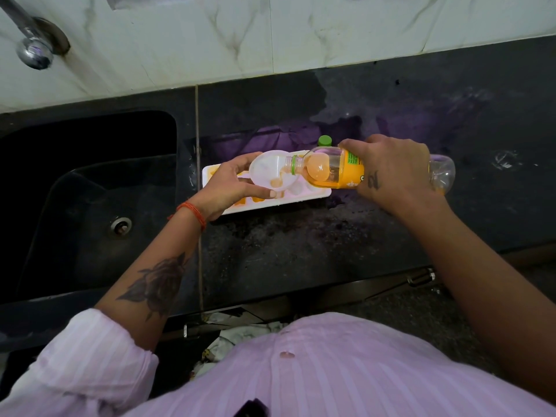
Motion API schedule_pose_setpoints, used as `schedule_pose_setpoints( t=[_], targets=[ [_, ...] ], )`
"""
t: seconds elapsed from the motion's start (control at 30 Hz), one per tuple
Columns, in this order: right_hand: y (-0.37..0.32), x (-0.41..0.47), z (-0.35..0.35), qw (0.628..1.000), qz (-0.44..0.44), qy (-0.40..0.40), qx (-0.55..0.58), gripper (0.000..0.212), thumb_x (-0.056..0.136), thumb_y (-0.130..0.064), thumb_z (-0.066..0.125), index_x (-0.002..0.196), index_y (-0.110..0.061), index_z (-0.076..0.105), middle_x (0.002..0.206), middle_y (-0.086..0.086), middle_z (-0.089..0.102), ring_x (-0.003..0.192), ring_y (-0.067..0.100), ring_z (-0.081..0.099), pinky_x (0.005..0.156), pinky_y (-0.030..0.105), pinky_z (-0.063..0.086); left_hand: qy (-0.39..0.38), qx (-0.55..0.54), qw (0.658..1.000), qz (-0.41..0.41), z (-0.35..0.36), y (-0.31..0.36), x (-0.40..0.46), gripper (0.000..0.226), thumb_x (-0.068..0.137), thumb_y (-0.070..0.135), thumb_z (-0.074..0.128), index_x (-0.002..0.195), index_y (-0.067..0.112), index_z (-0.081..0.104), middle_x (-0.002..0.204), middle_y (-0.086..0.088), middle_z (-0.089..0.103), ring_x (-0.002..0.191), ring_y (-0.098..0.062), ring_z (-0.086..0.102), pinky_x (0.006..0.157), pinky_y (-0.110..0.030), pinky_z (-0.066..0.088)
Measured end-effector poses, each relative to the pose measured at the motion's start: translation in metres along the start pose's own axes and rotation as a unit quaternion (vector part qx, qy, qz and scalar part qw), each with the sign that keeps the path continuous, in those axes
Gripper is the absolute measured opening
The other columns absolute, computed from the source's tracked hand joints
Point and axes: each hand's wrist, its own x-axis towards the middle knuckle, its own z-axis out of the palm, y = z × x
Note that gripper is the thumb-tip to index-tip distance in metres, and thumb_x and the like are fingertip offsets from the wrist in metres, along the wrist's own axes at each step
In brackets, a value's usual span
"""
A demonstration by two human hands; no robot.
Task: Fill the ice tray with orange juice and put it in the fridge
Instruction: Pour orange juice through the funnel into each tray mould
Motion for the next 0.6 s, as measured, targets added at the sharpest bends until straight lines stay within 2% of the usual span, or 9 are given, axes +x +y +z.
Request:
schedule_pose_setpoints(
  t=[0.1, 0.33, 0.47, 0.6],
  targets=[
    [0.0003, -0.0001, 0.0011, 1.000, -0.002, 0.004, -0.001, 0.068, 0.081, -0.039, 0.069, 0.141, -0.034, 0.036, 0.113, 0.009, 0.061, 0.099, 0.032, 0.060, 0.076, 0.037, 0.041, -0.001, -0.005, 1.000, 0.001, -0.0003, -0.0004, -0.0004, 0.070, 0.063, 0.004, 0.082, 0.123, 0.026, 0.054, 0.129, 0.002, 0.056, 0.121, -0.024, 0.052, 0.104, -0.044, 0.045],
    [0.0023, 0.0004, 0.0030, 1.000, 0.006, 0.002, 0.006, 0.068, 0.080, -0.044, 0.069, 0.140, -0.036, 0.037, 0.111, 0.007, 0.062, 0.098, 0.031, 0.060, 0.071, 0.034, 0.036, -0.003, -0.005, 1.000, 0.000, -0.0011, -0.0013, 0.0012, 0.070, 0.063, 0.006, 0.083, 0.123, 0.027, 0.054, 0.129, 0.001, 0.056, 0.121, -0.025, 0.052, 0.104, -0.046, 0.044],
    [0.0028, 0.0000, 0.0054, 0.999, 0.011, -0.018, 0.031, 0.071, 0.078, -0.047, 0.070, 0.140, -0.036, 0.037, 0.112, 0.005, 0.061, 0.101, 0.029, 0.058, 0.071, 0.033, 0.033, 0.001, -0.002, 1.000, 0.001, -0.0027, 0.0013, 0.0025, 0.073, 0.066, 0.004, 0.081, 0.130, 0.021, 0.051, 0.131, 0.000, 0.053, 0.123, -0.020, 0.047, 0.097, -0.033, 0.047],
    [0.0042, -0.0008, 0.0066, 0.997, 0.016, -0.030, 0.065, 0.074, 0.076, -0.047, 0.071, 0.140, -0.037, 0.036, 0.112, 0.004, 0.062, 0.102, 0.029, 0.058, 0.075, 0.035, 0.040, 0.004, -0.019, 1.000, 0.010, -0.0054, 0.0046, 0.0014, 0.073, 0.064, 0.002, 0.082, 0.129, 0.020, 0.053, 0.130, -0.002, 0.057, 0.114, -0.018, 0.056, 0.083, -0.023, 0.052]
  ],
)
